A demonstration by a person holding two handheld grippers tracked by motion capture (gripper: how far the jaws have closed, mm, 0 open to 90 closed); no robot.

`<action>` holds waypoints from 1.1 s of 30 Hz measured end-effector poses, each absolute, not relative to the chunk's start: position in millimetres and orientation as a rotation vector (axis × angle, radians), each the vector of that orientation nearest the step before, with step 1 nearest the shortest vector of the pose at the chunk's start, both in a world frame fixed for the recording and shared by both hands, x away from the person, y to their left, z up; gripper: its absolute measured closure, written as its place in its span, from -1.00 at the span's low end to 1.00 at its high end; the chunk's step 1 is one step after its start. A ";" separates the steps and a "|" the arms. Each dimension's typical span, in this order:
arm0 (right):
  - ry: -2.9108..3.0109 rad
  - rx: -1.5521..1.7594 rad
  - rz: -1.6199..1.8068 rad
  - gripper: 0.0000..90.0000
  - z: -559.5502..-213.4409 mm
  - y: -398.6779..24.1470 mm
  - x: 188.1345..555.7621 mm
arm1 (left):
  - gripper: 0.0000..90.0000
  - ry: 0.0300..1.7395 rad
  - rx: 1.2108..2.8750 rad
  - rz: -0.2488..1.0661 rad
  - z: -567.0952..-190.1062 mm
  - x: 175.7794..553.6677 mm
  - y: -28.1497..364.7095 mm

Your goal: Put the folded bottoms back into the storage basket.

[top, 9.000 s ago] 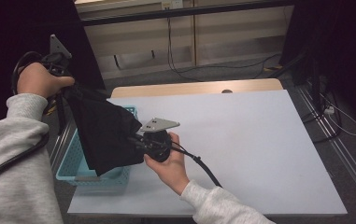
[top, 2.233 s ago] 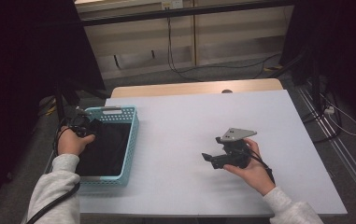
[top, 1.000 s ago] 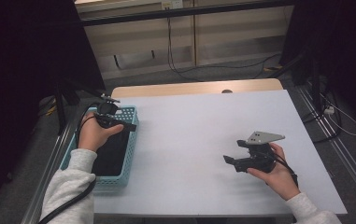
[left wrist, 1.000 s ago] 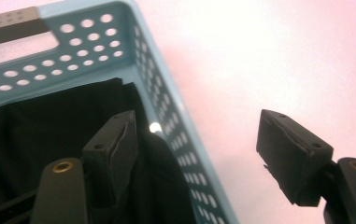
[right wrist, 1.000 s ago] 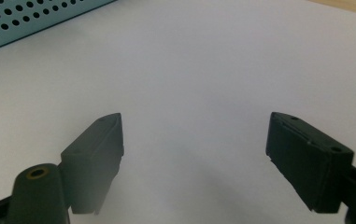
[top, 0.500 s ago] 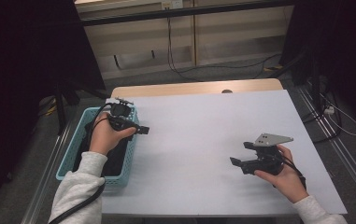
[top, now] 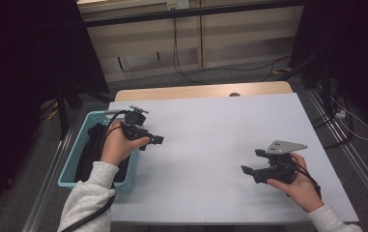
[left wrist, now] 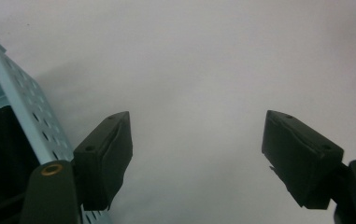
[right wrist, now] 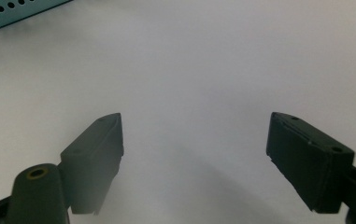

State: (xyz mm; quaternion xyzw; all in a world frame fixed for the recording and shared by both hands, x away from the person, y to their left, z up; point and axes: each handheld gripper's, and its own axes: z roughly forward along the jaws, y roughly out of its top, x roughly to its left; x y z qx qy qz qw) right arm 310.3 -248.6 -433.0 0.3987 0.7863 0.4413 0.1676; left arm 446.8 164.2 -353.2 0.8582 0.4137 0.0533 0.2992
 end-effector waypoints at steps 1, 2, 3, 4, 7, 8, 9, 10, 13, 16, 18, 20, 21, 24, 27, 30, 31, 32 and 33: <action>2.239 1.133 1.255 -0.59 -433.2 -248.8 310.1 | -0.45 1.096 2.279 0.143 -353.9 445.9 162.8; 2.241 1.134 1.255 -0.59 -433.4 -249.0 309.6 | -0.46 1.087 2.285 0.137 -354.4 445.4 161.9; 2.241 1.134 1.255 -0.59 -433.5 -249.2 309.3 | -0.46 1.086 2.284 0.138 -354.9 445.0 161.1; 2.242 1.134 1.254 -0.59 -433.6 -249.4 309.1 | -0.46 1.090 2.277 0.135 -355.9 444.5 160.3; 2.245 1.132 1.254 -0.59 -434.1 -249.8 308.7 | -0.48 1.086 2.289 0.133 -359.3 443.4 159.2; 2.246 1.131 1.253 -0.59 -434.2 -250.0 308.6 | -0.48 1.089 2.286 0.127 -360.8 442.8 158.6; 2.246 1.132 1.252 -0.59 -434.3 -250.2 308.4 | -0.48 1.087 2.288 0.128 -361.9 442.2 158.0; 2.246 1.133 1.252 -0.59 -434.3 -250.4 308.2 | -0.48 1.084 2.294 0.127 -363.4 441.1 157.2; 2.250 1.139 1.246 -0.59 -435.1 -251.5 307.0 | -0.49 1.077 2.301 0.135 -367.2 438.3 155.3; 2.255 1.138 1.244 -0.59 -436.0 -252.7 305.4 | -0.50 1.063 2.304 0.117 -370.6 434.9 153.1; 2.256 1.139 1.239 -0.59 -436.4 -253.4 304.6 | -0.50 1.050 2.314 0.114 -372.7 432.9 152.1; 2.256 1.137 1.239 -0.59 -436.7 -254.0 304.3 | -0.52 1.048 2.309 0.110 -375.4 430.2 151.0; 2.256 1.140 1.239 -0.59 -436.6 -254.3 304.0 | -0.52 1.049 2.303 0.107 -376.8 428.9 150.3; 2.256 1.142 1.241 -0.59 -436.4 -255.1 303.4 | -0.53 1.040 2.312 0.092 -381.6 425.1 148.8; 2.255 1.142 1.244 -0.60 -436.5 -255.6 302.8 | -0.56 1.040 2.308 0.081 -384.4 423.3 149.5; 2.252 1.144 1.244 -0.60 -436.0 -256.5 301.5 | -0.56 1.033 2.302 0.076 -386.7 420.4 149.1; 2.252 1.143 1.243 -0.60 -436.1 -257.1 301.3 | -0.57 1.029 2.304 0.076 -387.4 419.3 148.9; 2.253 1.144 1.242 -0.60 -436.3 -257.5 301.0 | -0.57 1.026 2.306 0.075 -387.9 418.6 148.8; 2.254 1.144 1.241 -0.60 -436.5 -257.8 300.9 | -0.57 1.024 2.307 0.074 -389.1 417.1 148.2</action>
